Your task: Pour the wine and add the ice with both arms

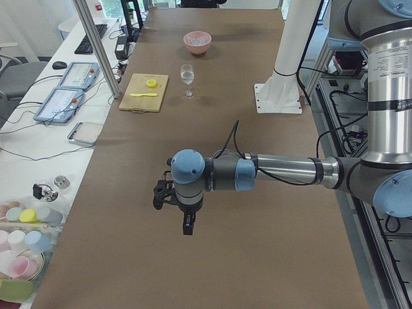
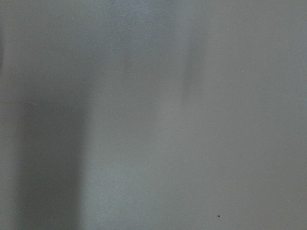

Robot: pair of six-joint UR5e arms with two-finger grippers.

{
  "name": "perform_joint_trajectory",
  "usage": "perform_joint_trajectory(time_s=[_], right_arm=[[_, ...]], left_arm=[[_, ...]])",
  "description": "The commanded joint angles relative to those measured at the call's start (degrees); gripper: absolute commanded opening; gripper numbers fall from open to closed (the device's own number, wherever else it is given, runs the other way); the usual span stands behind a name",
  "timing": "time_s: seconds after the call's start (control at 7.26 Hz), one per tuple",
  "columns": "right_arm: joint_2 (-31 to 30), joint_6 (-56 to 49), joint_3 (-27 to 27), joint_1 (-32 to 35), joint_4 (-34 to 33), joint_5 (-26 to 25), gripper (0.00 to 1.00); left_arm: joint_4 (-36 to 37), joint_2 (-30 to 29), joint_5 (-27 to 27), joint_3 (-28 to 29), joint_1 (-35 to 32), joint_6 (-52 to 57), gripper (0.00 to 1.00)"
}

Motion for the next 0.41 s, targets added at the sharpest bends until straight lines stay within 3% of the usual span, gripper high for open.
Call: perform_joint_trajectory(time_s=[0.0, 0.28], right_arm=[[0.0, -0.02, 0.02, 0.0, 0.09, 0.09, 1.0], [0.17, -0.02, 0.11, 0.0, 0.09, -0.09, 1.0]], left_arm=[[-0.01, -0.01, 0.0, 0.09, 0.09, 0.0, 0.98], [-0.01, 0.08, 0.0, 0.18, 0.09, 0.0, 0.98]])
